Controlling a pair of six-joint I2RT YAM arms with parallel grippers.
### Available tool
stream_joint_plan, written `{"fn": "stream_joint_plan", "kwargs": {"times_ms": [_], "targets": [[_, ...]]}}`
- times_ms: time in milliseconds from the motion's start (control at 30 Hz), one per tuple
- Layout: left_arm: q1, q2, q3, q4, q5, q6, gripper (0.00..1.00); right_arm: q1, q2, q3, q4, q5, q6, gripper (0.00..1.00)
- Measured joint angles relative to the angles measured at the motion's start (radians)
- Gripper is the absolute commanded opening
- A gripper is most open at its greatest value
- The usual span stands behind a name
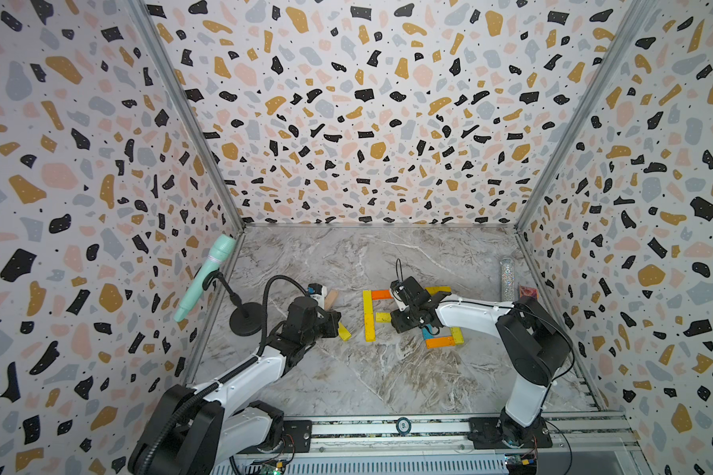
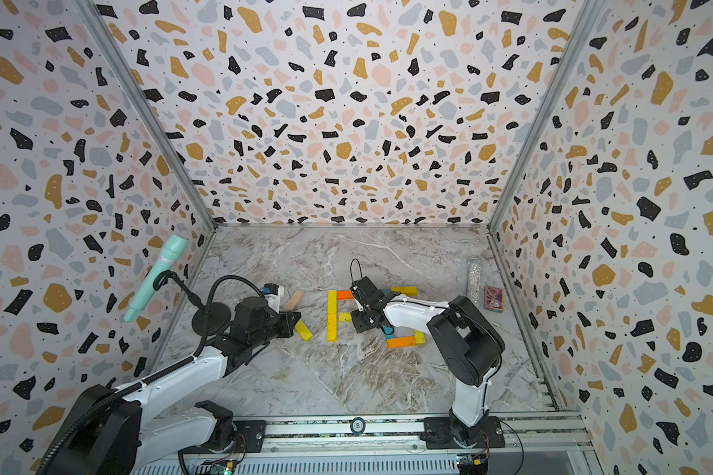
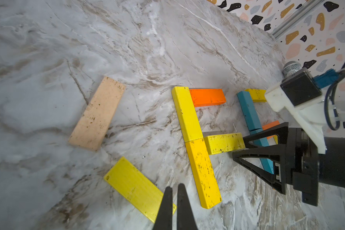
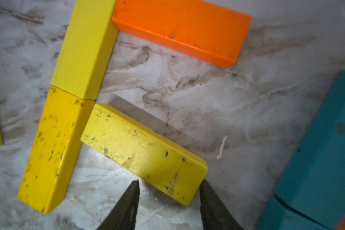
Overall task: Assemble the number 6 with building blocks
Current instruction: Assemble the building block at the center of the board.
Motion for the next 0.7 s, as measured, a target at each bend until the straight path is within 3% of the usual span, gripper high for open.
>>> {"fn": "stream_joint_plan", "kwargs": {"times_ms": [700], "targets": [[-0.068,0.175,0.024,0.05,-0.049,-0.007,0.0,-0.016,0.003,-0.002,0.005,-0.004,-0.036,0.5]]}}
